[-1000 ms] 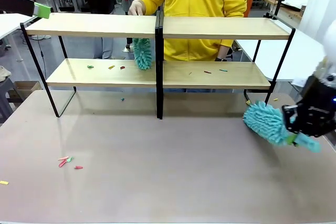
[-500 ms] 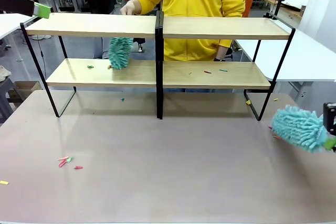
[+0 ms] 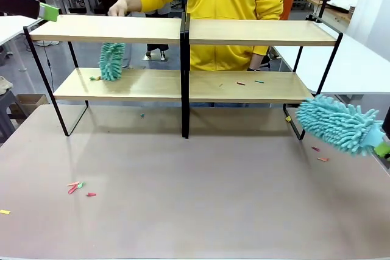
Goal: Clean the shelves.
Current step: Clean another randomly selected level of the Shelf with the Duster.
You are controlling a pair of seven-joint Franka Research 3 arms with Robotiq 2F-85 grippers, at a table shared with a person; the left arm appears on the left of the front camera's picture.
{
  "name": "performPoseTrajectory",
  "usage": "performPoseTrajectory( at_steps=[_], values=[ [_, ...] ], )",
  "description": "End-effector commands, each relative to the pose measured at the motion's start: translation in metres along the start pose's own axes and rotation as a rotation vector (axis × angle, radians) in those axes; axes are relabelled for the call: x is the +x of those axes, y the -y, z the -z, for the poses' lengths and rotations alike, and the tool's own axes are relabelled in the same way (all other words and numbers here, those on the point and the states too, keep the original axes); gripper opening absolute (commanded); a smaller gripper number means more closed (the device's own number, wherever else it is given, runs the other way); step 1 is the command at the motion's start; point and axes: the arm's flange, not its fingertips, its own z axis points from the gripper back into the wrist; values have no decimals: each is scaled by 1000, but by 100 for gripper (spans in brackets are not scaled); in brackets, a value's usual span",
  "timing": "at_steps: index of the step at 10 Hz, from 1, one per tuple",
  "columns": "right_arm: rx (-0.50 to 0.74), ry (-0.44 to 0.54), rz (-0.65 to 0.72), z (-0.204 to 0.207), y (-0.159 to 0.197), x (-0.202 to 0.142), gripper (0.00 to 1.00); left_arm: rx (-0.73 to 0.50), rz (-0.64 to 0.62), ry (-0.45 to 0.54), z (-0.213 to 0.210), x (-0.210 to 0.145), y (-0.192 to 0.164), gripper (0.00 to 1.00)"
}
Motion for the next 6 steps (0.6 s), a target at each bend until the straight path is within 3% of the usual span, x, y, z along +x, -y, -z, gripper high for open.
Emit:
performPoseTrajectory(
  at_steps=[1, 3, 5, 6],
  values=[
    [179, -91, -179, 27, 20, -35, 12, 4, -8, 5, 1, -3, 1, 100],
    [347, -136, -498, 1, 20, -51, 12, 4, -8, 5, 1, -3, 1, 100],
    [460, 12, -897, -29, 12, -62, 12, 4, -8, 5, 1, -3, 1, 100],
    [471, 126, -1010, -40, 8, -64, 12, 4, -8, 5, 1, -3, 1, 100]
  ],
)
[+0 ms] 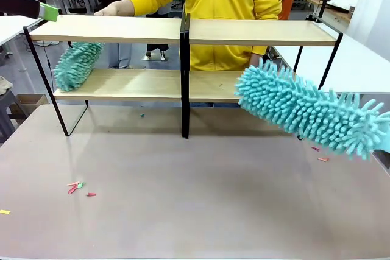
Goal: Clean the shelves.
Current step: Clean another randomly selected level of the Shelf with the Duster.
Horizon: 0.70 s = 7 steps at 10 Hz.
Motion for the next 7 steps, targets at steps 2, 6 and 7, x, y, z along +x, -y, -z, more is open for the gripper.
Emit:
performPoseTrajectory(
  at_steps=[2, 6, 7],
  values=[
    [-11, 351, -359, -15, -7, 3, 12, 4, -8, 5, 1, -3, 1, 100],
    [-145, 457, -351, -65, -19, 4, 12, 4, -8, 5, 1, -3, 1, 100],
    [-145, 457, -351, -65, -19, 4, 12, 4, -8, 5, 1, -3, 1, 100]
  ],
)
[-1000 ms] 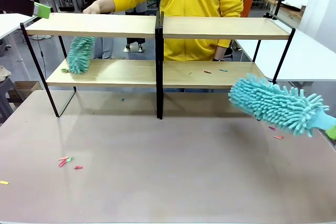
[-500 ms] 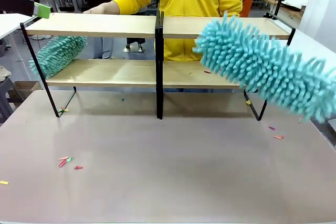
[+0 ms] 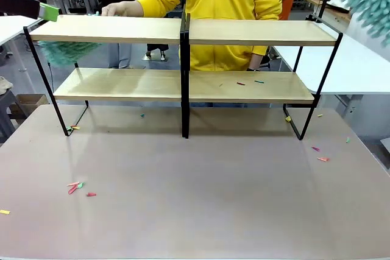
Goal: Clean the shelves.
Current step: Clean another randomly selected level of the Shelf with the Duster.
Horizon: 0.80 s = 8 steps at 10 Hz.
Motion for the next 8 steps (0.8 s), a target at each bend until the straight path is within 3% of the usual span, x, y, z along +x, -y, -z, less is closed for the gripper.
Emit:
performPoseTrajectory(
  at_steps=[1, 6, 8],
  values=[
    [52, -46, 14, 7, -4, -5, 12, 4, -8, 5, 1, -3, 1, 100],
    [60, -45, 5, 8, -4, -5, 12, 4, -8, 5, 1, -3, 1, 100],
    [72, -306, 165, 70, -3, -3, 12, 4, -8, 5, 1, -3, 1, 100]
  ],
)
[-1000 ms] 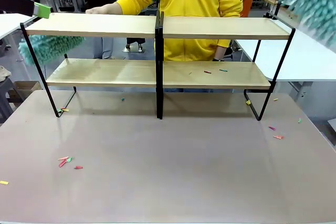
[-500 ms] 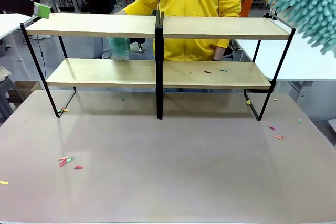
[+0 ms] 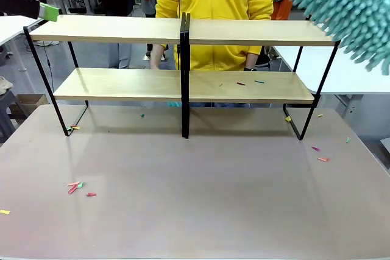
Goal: Clean the shelves.
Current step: Clean another randomly selected level of the Shelf with the Duster.
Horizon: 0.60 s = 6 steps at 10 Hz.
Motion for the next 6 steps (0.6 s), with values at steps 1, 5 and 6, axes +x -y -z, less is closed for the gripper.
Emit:
performPoseTrajectory(
  at_steps=[1, 5, 6],
  values=[
    [-17, -254, 115, 74, 4, 10, 12, 4, -7, 5, 1, -3, 1, 100],
    [-91, -800, 141, 125, 15, -18, 12, 4, -7, 5, 1, -3, 1, 100],
    [-91, -597, 129, 87, 10, -7, 12, 4, -7, 5, 1, -3, 1, 100]
  ],
)
